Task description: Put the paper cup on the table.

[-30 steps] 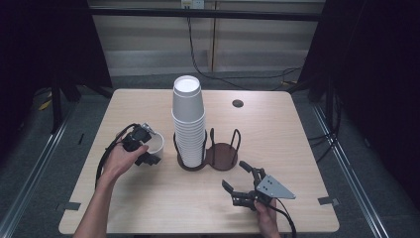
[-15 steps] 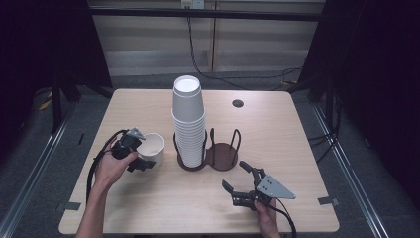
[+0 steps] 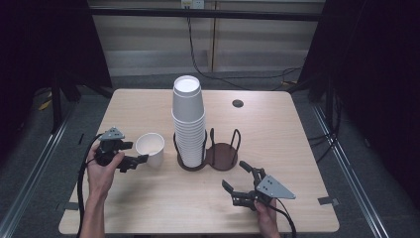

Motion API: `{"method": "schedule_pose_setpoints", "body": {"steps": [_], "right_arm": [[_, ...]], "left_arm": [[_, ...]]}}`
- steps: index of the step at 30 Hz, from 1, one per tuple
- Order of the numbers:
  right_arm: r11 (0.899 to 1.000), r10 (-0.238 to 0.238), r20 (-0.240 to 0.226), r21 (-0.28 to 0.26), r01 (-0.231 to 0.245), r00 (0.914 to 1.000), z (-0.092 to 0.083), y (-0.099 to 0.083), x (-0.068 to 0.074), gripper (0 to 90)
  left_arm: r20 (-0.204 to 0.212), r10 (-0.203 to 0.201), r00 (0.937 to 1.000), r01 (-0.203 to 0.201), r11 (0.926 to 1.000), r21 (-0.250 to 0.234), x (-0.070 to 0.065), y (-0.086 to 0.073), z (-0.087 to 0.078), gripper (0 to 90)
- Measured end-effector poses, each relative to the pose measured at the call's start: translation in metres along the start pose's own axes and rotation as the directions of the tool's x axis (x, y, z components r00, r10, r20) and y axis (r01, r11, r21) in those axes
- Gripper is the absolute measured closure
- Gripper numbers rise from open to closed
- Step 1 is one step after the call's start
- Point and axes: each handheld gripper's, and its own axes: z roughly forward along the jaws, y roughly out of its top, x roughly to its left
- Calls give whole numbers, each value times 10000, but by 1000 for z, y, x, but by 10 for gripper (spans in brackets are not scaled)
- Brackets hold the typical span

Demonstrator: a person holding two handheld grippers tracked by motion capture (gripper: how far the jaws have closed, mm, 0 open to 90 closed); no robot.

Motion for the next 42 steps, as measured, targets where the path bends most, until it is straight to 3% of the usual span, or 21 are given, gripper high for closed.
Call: {"method": "schedule_pose_setpoints", "body": {"steps": [5, 10, 14, 16, 17, 22, 25, 28, 29, 30, 31, 32, 34, 35, 37, 39, 42], "right_arm": [[10000, 12, 14, 2, -12, 10000, 0, 0, 0, 131], [10000, 0, 3, 2, 0, 10000, 0, 0, 0, 131], [10000, -1, 0, 0, 1, 10000, 0, 0, 0, 131], [10000, 0, 0, 1, 0, 10000, 0, 0, 0, 131], [10000, 0, 1, 0, 0, 10000, 0, 0, 0, 131], [10000, 0, 3, 1, 0, 10000, 0, 0, 0, 131], [10000, 5, 23, -2, -5, 10000, 0, 0, 0, 130], [10000, -1, 38, -7, 1, 10000, 0, 0, 0, 130], [10000, -2, 37, -8, 2, 10000, 0, 0, 0, 131], [10000, -3, 37, -8, 3, 10000, 0, 0, 0, 131], [10000, -5, 36, -8, 5, 10000, 0, 0, 0, 131], [10000, 6, 40, -2, -6, 10000, 0, 0, 0, 131], [10000, -1, 37, -7, 1, 10000, 0, 0, 0, 131], [10000, -3, 36, -7, 3, 10000, 0, 0, 0, 130], [10000, -3, 40, -10, 3, 10000, 0, 0, 0, 131], [10000, -1, 46, -12, 1, 10000, 0, 0, 0, 130], [10000, -1, 44, -11, 1, 10000, 0, 0, 0, 131]], "left_arm": [[-194, -130, 9997, 112, 9960, -890, -11, -5, -8, 162], [-262, -7, 9997, -39, 9840, -1779, -24, -11, -12, 162], [-113, -74, 9999, 40, 9615, -2747, -36, -18, -13, 162], [-110, 40, 9999, -71, 9561, -2929, -41, -21, -12, 162], [-69, 117, 9999, -133, 9478, -3187, -46, -24, -10, 161], [264, 451, 9986, -328, 9344, -3547, -65, -38, -2, 161], [541, 383, 9978, -149, 9250, -3796, -74, -48, 6, 160], [375, 443, 9983, -258, 9176, -3966, -83, -55, 12, 160], [444, 416, 9981, -195, 9098, -4146, -87, -58, 15, 159], [515, 549, 9972, -286, 9088, -4162, -89, -60, 17, 159], [594, 507, 9969, -202, 9019, -4315, -93, -63, 20, 159], [560, 594, 9967, -293, 9004, -4340, -95, -65, 22, 159], [566, 698, 9959, -367, 8905, -4535, -102, -69, 28, 158], [507, 676, 9964, -359, 8820, -4698, -105, -71, 31, 158], [495, 647, 9967, -327, 8740, -4848, -110, -76, 34, 158], [427, 448, 9981, -161, 8545, -5193, -112, -81, 37, 158], [406, 536, 9977, -233, 8421, -5389, -115, -88, 42, 158]]}}
